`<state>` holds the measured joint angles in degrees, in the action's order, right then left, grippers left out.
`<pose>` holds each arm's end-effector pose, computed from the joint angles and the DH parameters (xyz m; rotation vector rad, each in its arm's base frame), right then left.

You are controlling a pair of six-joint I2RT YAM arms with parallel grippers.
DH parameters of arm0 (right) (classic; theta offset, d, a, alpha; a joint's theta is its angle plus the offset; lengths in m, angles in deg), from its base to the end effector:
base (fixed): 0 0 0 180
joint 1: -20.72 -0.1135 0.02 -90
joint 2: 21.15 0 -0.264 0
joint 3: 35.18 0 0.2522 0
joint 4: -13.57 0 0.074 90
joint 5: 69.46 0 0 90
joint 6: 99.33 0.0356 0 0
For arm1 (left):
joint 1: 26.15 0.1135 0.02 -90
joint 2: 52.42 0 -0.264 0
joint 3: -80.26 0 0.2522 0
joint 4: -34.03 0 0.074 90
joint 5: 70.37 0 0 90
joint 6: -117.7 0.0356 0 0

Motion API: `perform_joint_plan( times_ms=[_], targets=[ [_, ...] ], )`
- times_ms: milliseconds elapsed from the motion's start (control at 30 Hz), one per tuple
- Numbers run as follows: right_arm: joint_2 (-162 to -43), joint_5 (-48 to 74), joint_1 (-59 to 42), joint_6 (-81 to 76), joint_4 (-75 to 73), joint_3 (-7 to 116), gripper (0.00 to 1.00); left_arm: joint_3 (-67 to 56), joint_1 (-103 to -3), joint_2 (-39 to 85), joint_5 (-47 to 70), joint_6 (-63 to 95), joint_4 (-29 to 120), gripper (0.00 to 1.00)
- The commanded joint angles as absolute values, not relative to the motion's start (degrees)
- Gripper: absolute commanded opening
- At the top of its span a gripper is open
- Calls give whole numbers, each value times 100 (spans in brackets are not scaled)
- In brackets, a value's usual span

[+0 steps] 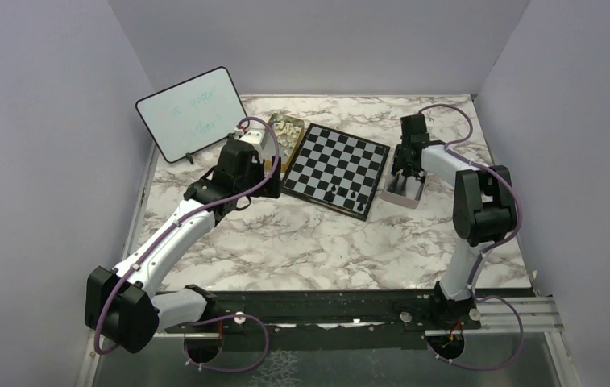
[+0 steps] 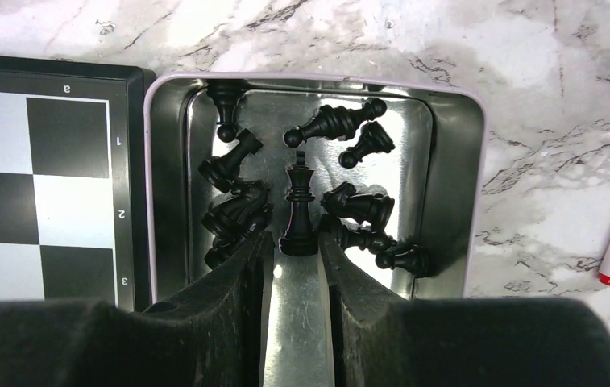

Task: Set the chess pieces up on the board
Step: Pick up the chess piece from the storage box.

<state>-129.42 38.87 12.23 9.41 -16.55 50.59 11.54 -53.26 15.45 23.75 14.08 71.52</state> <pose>0.3985 0.0482 0.1820 0.3492 2.4090 -0.1876 0.2331 -0.1165 0.2964 0.2215 2.2154 -0.3142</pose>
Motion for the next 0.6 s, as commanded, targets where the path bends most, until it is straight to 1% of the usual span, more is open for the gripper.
perform_joint_plan(
  times_ms=[0, 567],
  targets=[
    [-13122, 3961, 1261, 1047, -1729, 5260, 32, 1104, -5331, 1482, 2472, 1478, 7143, 99],
    [-13428, 4172, 1263, 968, -1718, 5245, 32, 1104, -5331, 1473, 2481, 1478, 7143, 99]
  ],
)
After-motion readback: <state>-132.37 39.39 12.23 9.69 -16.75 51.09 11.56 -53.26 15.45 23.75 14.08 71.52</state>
